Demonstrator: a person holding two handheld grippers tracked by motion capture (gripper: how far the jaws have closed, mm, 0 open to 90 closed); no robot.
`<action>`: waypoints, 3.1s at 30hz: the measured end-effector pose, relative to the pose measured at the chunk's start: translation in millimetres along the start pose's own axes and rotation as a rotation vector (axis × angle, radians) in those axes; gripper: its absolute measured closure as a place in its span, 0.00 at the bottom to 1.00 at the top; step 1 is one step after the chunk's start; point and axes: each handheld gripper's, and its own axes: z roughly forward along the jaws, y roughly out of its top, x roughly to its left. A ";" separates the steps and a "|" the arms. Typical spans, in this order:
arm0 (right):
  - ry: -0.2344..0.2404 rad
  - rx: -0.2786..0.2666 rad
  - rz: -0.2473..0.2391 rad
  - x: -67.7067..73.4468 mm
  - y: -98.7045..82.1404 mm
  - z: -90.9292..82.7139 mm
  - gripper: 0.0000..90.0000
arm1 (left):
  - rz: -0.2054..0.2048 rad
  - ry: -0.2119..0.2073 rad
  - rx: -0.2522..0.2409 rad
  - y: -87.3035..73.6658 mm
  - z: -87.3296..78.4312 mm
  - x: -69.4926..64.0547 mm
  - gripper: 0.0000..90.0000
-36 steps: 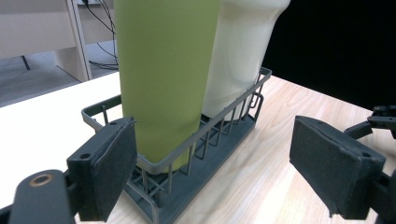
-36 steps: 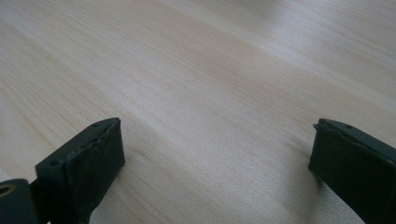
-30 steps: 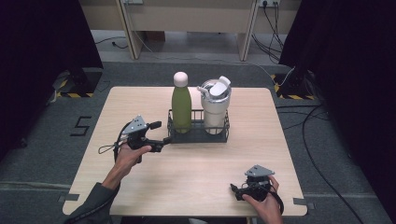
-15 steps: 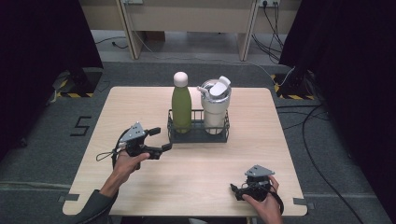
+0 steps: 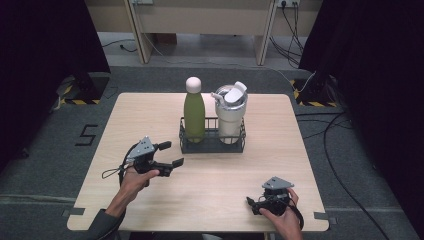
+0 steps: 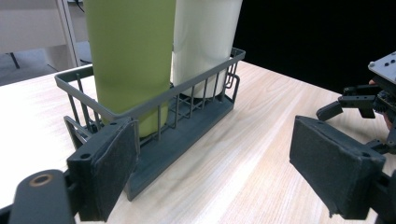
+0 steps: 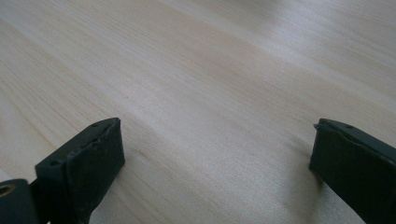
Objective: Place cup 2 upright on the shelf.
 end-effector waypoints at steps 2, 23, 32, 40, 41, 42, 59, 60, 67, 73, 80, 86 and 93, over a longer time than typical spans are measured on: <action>0.000 0.000 0.000 0.0 0.0 0.0 0.04 | 0.002 -0.003 0.004 -2.0 -0.8 -1.0 0.17; 0.000 0.000 0.000 0.1 0.0 0.0 0.04 | 0.024 -0.026 0.060 -22.7 -1.6 -17.0 0.17; 0.000 0.000 0.000 0.1 0.0 0.0 0.04 | 0.026 -0.045 0.080 -32.1 -3.6 -25.8 0.17; 0.000 0.000 0.000 0.1 0.0 0.0 0.04 | 0.025 -0.050 0.095 -40.7 -6.1 -30.1 0.17; 0.000 0.000 0.000 0.1 0.0 0.0 0.04 | 0.025 -0.051 0.098 -42.0 -6.5 -31.0 0.17; 0.000 -0.001 0.002 0.3 0.1 0.1 0.04 | 0.025 -0.053 0.102 -43.1 -6.8 -31.8 0.17; 0.000 0.000 0.003 0.7 0.2 0.2 0.04 | 0.050 -0.064 0.154 -60.9 -14.7 -45.3 0.17; -0.001 0.000 0.002 0.8 0.2 0.3 0.04 | 0.056 -0.062 0.159 -61.6 -15.1 -46.0 0.17; -0.001 0.000 0.003 0.8 0.2 0.3 0.04 | 0.060 -0.081 0.191 -65.6 -18.2 -50.1 0.17; -0.001 0.000 0.002 0.8 0.3 0.3 0.04 | 0.070 -0.066 0.246 -74.8 -23.1 -56.1 0.17; -0.001 0.000 0.003 0.9 0.2 0.3 0.04 | 0.085 -0.041 0.292 -80.5 -28.1 -59.4 0.17; -0.001 0.000 0.002 0.9 0.2 0.3 0.04 | 0.092 -0.021 0.340 -84.0 -31.4 -60.2 0.17; -0.002 -0.001 0.002 1.2 0.2 0.3 0.04 | 0.095 0.034 0.446 -87.4 -31.2 -60.4 0.16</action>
